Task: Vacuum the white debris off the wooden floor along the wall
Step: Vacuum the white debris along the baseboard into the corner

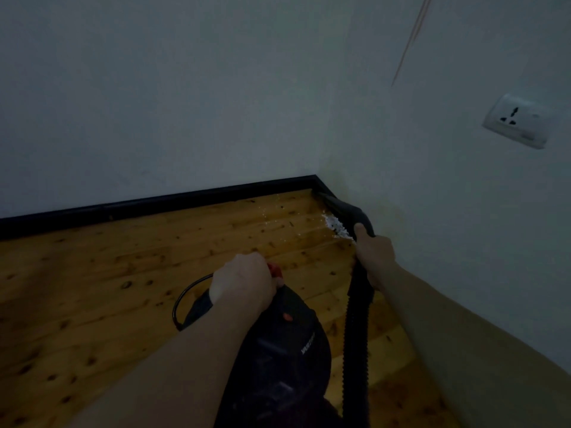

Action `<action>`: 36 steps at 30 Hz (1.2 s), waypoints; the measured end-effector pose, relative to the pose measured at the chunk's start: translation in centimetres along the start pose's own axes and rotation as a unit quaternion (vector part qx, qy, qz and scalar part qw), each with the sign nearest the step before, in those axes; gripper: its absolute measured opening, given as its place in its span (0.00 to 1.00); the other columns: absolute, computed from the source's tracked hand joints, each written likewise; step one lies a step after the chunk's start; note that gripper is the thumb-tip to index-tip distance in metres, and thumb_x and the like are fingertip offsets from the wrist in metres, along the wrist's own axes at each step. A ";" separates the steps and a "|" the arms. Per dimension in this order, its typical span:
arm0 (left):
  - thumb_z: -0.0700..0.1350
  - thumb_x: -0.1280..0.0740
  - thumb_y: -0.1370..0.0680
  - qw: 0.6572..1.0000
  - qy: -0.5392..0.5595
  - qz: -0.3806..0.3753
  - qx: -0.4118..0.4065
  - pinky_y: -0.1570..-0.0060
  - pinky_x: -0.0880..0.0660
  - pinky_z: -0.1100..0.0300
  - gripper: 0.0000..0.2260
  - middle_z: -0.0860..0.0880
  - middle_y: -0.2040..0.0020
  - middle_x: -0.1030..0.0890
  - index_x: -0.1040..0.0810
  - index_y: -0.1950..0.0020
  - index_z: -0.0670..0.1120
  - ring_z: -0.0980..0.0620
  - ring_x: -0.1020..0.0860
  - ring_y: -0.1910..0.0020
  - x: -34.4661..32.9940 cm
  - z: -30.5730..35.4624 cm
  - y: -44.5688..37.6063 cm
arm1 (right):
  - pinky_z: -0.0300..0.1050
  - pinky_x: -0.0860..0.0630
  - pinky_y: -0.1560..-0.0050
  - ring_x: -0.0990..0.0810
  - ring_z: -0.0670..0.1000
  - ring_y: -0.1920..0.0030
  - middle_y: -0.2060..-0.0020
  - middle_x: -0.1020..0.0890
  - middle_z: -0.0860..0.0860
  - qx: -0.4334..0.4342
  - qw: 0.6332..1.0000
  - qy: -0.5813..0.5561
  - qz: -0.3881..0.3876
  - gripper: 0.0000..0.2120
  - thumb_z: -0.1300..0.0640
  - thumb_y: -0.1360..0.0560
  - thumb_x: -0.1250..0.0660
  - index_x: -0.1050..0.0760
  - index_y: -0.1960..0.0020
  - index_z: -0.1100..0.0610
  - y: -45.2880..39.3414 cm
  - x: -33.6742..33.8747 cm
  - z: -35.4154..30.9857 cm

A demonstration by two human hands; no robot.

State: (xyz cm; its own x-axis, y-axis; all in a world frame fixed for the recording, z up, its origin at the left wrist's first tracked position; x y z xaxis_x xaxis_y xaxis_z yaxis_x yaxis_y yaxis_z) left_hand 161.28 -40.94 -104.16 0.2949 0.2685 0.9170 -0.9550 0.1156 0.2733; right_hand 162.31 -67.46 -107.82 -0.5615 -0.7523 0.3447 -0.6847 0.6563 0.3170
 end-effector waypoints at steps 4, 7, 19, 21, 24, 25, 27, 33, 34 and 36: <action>0.61 0.31 0.20 1.000 0.008 -0.001 0.002 0.60 0.25 0.56 0.17 0.51 0.61 0.26 0.28 0.55 0.49 0.50 0.23 0.59 0.1 0.1 0.6 | 0.51 0.24 0.61 0.21 0.59 0.59 0.56 0.20 0.59 0.002 0.999 0.000 -0.036 0.25 0.33 0.22 0.36 0.33 0.43 0.54 0.4 -0.8 -0.3; 0.60 0.31 0.19 1.000 0.013 0.001 0.007 0.63 0.27 0.56 0.16 0.51 0.63 0.27 0.27 0.56 0.49 0.50 0.24 0.61 -0.2 0.1 1.7 | 0.51 0.24 0.64 0.22 0.58 0.64 0.64 0.23 0.58 0.001 0.999 0.001 -0.046 0.24 0.37 0.19 0.36 0.28 0.42 0.59 2.4 -0.8 -0.8; 0.61 0.34 0.18 1.000 0.001 0.014 -0.015 0.64 0.28 0.56 0.17 0.48 0.53 0.17 0.18 0.47 0.47 0.50 0.25 0.63 -1.1 0.0 6.1 | 0.48 0.25 0.71 0.27 0.55 0.76 0.75 0.26 0.56 -0.013 0.995 0.014 -0.095 0.22 0.41 0.16 0.36 0.29 0.58 0.58 7.8 0.0 -0.2; 0.61 0.34 0.18 1.000 -0.002 0.012 -0.015 0.64 0.28 0.57 0.18 0.48 0.53 0.17 0.18 0.47 0.47 0.51 0.26 0.63 -1.3 0.0 6.6 | 0.50 0.26 0.69 0.29 0.56 0.74 0.72 0.28 0.57 -0.015 0.995 0.017 -0.099 0.23 0.42 0.16 0.36 0.30 0.61 0.58 8.5 0.0 0.0; 0.61 0.34 0.18 1.000 0.005 0.011 -0.013 0.64 0.28 0.57 0.17 0.49 0.55 0.18 0.19 0.50 0.47 0.52 0.26 0.65 -1.4 -0.1 7.0 | 0.52 0.28 0.65 0.28 0.56 0.70 0.69 0.28 0.57 -0.005 0.994 0.015 -0.107 0.22 0.41 0.17 0.36 0.30 0.58 0.59 9.5 0.0 0.2; 0.61 0.34 0.18 1.000 0.007 0.010 -0.011 0.64 0.27 0.57 0.17 0.50 0.58 0.20 0.20 0.52 0.48 0.52 0.27 0.66 -1.5 -0.1 7.1 | 0.52 0.28 0.64 0.28 0.56 0.69 0.69 0.28 0.57 -0.005 0.994 0.015 -0.112 0.22 0.41 0.16 0.36 0.29 0.58 0.58 9.9 -0.1 0.3; 0.61 0.34 0.18 1.000 0.006 0.012 -0.004 0.64 0.27 0.57 0.18 0.51 0.64 0.24 0.24 0.59 0.48 0.53 0.28 0.69 -1.5 -0.2 7.4 | 0.53 0.28 0.62 0.28 0.57 0.68 0.70 0.28 0.56 -0.002 0.993 0.023 -0.118 0.21 0.41 0.16 0.37 0.29 0.57 0.57 10.6 -0.1 0.4; 0.61 0.35 0.18 1.000 0.007 0.010 -0.016 0.66 0.28 0.56 0.18 0.52 0.65 0.28 0.22 0.54 0.47 0.53 0.30 0.70 -2.0 -0.5 8.9 | 0.47 0.27 0.69 0.28 0.55 0.75 0.75 0.28 0.55 -0.016 0.992 0.039 -0.121 0.24 0.40 0.16 0.37 0.28 0.61 0.58 13.4 0.3 1.2; 0.61 0.35 0.17 1.000 0.008 0.006 -0.015 0.66 0.28 0.56 0.18 0.52 0.65 0.28 0.23 0.56 0.48 0.54 0.30 0.70 -2.1 -0.5 9.2 | 0.46 0.28 0.70 0.29 0.54 0.76 0.74 0.28 0.55 -0.016 0.992 0.039 -0.123 0.24 0.40 0.16 0.37 0.29 0.62 0.58 13.8 0.4 1.4; 0.61 0.35 0.17 1.000 0.012 0.004 -0.018 0.65 0.29 0.56 0.19 0.52 0.65 0.28 0.27 0.61 0.49 0.53 0.30 0.69 -2.1 -0.5 9.7 | 0.44 0.28 0.72 0.28 0.54 0.76 0.75 0.28 0.55 -0.011 0.991 0.043 -0.126 0.25 0.40 0.16 0.38 0.28 0.63 0.58 14.5 0.6 1.6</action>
State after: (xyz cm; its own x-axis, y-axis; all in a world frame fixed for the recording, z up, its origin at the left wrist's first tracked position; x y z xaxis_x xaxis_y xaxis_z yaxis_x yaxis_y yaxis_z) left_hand 151.40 -39.87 -103.59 0.2889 0.2928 0.9115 -0.9555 0.1471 0.2556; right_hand 151.31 -58.48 -104.41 -0.3314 -0.8857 0.3253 -0.7880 0.4494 0.4208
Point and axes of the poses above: each hand's wrist, its own y-axis away from the middle knuckle, its own x-axis out of the back of the hand, z = x × y, the point moved 5 cm from there along -y, towards the middle knuckle
